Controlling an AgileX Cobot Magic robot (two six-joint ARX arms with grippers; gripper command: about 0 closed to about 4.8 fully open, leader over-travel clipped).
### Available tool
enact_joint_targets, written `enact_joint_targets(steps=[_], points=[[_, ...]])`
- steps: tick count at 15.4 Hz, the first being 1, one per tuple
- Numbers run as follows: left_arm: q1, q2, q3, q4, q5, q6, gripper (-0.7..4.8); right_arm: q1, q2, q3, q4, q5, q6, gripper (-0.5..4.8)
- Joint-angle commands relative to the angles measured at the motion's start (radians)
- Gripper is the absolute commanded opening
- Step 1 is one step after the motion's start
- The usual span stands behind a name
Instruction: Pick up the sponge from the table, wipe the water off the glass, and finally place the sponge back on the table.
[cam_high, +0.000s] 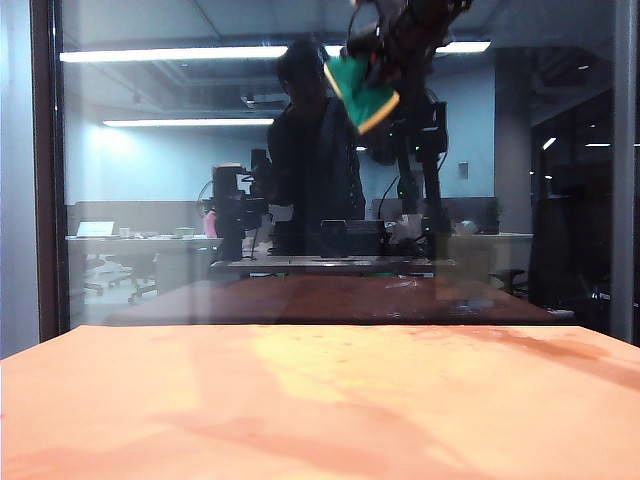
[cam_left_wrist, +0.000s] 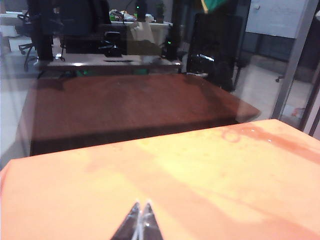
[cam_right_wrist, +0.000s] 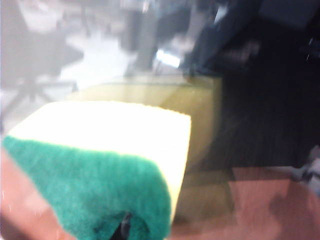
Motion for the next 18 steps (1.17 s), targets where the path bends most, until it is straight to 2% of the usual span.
enact_joint_targets(steps=[1,11,18], points=[[0.000,0.001,0.002,0.023,0.002,0.004,-0.06,-0.008,0.056,0.002,-0.082,0.028,-0.019,-0.06],[0.000,0.001,0.002,0.034,0.001,0.004,-0.06,-0.007,0.104,-0.032,-0.148,0.050,-0.018,-0.06],[0.000,0.001,0.002,0.034,0.001,0.004,-0.06,-0.008,0.053,-0.018,-0.032,0.080,-0.018,-0.06]])
